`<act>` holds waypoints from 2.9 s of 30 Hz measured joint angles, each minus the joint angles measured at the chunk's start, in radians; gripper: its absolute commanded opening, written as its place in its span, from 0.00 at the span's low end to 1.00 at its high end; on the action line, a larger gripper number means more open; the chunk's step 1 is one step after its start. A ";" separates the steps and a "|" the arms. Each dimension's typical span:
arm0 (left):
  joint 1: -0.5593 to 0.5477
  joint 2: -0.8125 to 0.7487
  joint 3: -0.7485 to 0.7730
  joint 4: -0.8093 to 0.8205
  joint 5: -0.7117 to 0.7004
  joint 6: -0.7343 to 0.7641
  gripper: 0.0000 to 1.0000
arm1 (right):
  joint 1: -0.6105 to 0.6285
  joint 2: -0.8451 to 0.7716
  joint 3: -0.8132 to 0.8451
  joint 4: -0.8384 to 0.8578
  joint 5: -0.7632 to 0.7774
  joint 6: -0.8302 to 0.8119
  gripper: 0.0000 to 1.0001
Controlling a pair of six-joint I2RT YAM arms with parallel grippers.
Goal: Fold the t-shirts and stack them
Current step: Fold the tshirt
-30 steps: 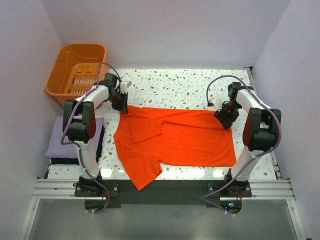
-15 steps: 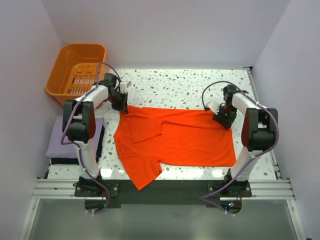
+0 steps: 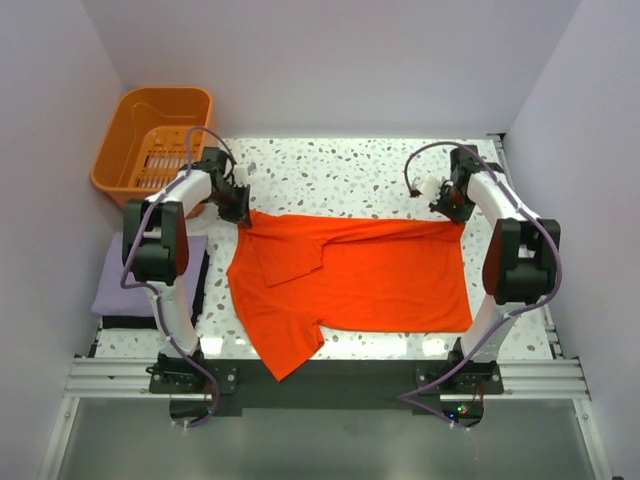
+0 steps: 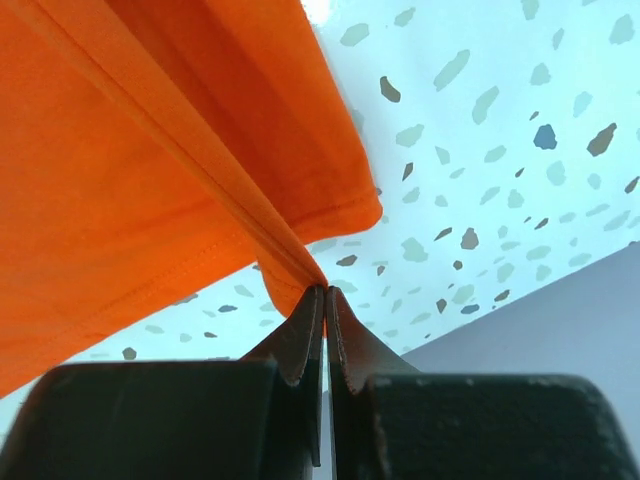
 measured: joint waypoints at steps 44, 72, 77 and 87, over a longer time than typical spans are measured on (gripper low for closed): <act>0.024 -0.074 -0.072 -0.023 -0.034 0.015 0.34 | 0.008 -0.047 -0.255 0.105 0.027 -0.049 0.00; -0.510 -0.410 -0.457 -0.021 -0.212 0.499 0.39 | 0.034 -0.001 -0.191 0.086 0.031 -0.024 0.00; -0.532 -0.366 -0.468 -0.018 -0.265 0.501 0.39 | 0.034 -0.001 -0.191 0.086 0.030 -0.023 0.00; -0.534 -0.356 -0.481 -0.022 -0.309 0.503 0.31 | 0.034 0.008 -0.190 0.083 0.030 -0.018 0.00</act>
